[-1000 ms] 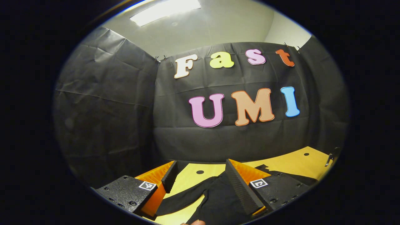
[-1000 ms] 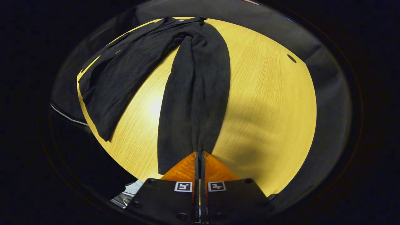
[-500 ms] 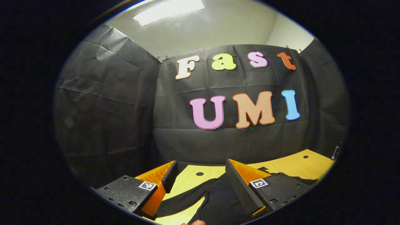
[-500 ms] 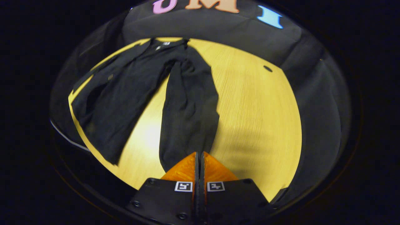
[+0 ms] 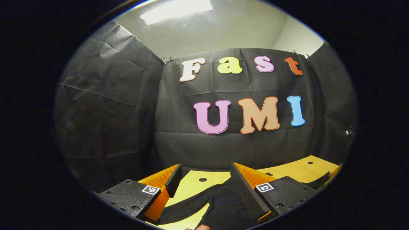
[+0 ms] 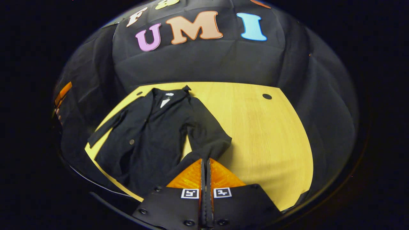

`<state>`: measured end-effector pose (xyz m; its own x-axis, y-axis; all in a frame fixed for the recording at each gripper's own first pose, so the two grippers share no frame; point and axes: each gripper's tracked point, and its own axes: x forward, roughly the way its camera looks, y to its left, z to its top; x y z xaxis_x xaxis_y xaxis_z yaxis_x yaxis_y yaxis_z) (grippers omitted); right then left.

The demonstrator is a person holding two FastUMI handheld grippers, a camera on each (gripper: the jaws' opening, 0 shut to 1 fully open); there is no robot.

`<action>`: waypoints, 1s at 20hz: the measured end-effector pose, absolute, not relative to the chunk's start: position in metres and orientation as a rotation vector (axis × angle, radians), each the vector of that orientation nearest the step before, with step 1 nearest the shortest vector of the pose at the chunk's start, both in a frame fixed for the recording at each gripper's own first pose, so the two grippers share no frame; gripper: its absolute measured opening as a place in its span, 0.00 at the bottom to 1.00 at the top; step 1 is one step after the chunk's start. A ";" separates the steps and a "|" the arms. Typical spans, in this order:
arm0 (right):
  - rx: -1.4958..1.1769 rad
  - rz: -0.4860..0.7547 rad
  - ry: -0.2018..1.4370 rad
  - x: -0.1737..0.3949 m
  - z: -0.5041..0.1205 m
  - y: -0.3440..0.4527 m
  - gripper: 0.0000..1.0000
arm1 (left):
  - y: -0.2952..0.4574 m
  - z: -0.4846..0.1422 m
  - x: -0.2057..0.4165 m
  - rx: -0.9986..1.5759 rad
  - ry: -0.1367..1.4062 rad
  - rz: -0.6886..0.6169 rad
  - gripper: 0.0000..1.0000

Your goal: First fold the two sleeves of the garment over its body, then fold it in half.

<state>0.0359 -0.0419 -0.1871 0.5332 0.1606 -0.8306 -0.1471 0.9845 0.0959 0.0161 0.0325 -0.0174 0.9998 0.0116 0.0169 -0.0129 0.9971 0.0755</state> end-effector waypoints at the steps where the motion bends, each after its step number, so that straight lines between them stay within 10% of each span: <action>1: 0.017 0.184 0.954 0.047 -0.178 -0.036 0.02 | 0.037 -0.018 0.017 0.075 -0.016 0.015 0.99; 20: -0.094 0.458 0.838 0.187 -0.150 0.200 0.02 | 0.146 -0.050 0.029 0.044 0.043 0.087 0.93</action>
<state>0.1866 0.1997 -0.1496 0.5777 0.3543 -0.7353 -0.4272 0.8989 0.0975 0.0286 0.1458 -0.0504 0.9953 0.0876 -0.0406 -0.0857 0.9953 0.0455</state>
